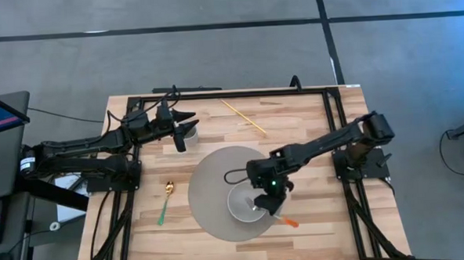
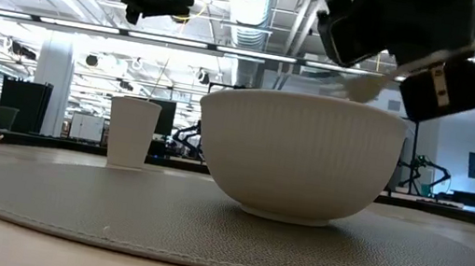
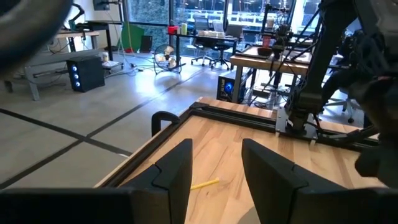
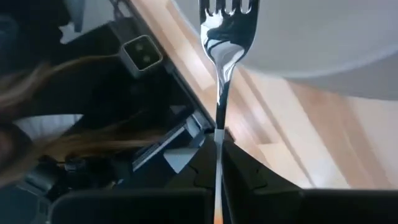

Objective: Pick & Place Utensil
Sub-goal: Put the orange fork into the gray bowl

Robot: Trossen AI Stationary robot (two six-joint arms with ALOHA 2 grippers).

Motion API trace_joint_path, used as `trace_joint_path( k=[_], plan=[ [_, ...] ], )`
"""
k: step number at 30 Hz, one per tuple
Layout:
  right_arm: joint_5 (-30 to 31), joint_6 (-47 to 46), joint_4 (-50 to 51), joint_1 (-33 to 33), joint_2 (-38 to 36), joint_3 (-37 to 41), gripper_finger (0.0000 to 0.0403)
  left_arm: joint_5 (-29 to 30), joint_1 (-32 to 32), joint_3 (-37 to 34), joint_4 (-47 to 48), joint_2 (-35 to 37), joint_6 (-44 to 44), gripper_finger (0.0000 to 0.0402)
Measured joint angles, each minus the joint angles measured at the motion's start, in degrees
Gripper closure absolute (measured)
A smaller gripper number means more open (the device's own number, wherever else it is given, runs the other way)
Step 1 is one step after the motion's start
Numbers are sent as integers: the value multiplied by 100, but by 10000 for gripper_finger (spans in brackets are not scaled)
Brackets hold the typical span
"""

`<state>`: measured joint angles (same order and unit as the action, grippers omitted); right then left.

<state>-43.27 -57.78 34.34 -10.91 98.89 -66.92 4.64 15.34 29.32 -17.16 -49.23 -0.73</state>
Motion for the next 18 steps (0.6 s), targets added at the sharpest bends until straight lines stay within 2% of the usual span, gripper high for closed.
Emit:
trace_joint_path(
  k=[9, 14, 18],
  plan=[
    [92, -151, -232, 242, 300, -3, 383, 0, -11, 0, -31, 0, 0, 261],
    [-293, -609, -526, 403, 376, -20, 383, -1, -11, -2, -88, 2, 0, 261],
    [-339, -961, -518, 461, 377, -13, 390, -2, -11, -2, -94, 4, 0, 261]
  ],
)
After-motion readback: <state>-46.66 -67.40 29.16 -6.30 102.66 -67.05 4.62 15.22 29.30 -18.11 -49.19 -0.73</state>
